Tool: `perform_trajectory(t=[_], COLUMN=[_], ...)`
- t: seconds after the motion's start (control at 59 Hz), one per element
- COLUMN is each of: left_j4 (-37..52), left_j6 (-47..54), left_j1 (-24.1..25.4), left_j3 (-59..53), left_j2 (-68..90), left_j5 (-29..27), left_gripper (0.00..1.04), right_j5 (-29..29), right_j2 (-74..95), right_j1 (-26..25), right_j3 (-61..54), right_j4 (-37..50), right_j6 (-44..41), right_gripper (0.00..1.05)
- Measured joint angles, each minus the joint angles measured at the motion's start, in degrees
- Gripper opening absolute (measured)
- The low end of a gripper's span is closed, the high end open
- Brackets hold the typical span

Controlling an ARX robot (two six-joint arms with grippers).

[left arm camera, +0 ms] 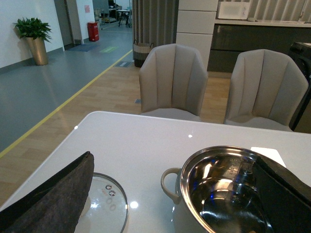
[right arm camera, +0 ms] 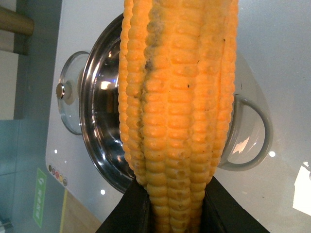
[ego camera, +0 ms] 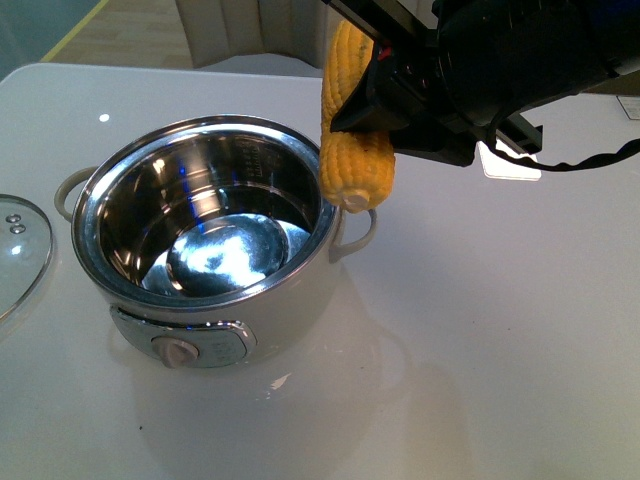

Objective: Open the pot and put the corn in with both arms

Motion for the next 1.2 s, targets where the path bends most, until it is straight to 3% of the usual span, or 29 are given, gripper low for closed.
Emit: perform_trajectory(t=[0.491, 1.202], left_j4=[0.0, 0.0], left_j6=[0.0, 0.0], left_j1=[0.0, 0.0], left_j3=[0.0, 0.0], left_j2=[0.0, 0.0], left_j5=[0.0, 0.0], left_gripper=[0.98, 0.98], right_j5=[-2.0, -2.1], right_j2=[3.7, 11.8], right_j1=[7.0, 7.4], right_j3=[1.4, 9.0], right_j4=[-1.0, -2.0], right_j6=[-0.5, 2.5], right_gripper=[0.15, 0.15])
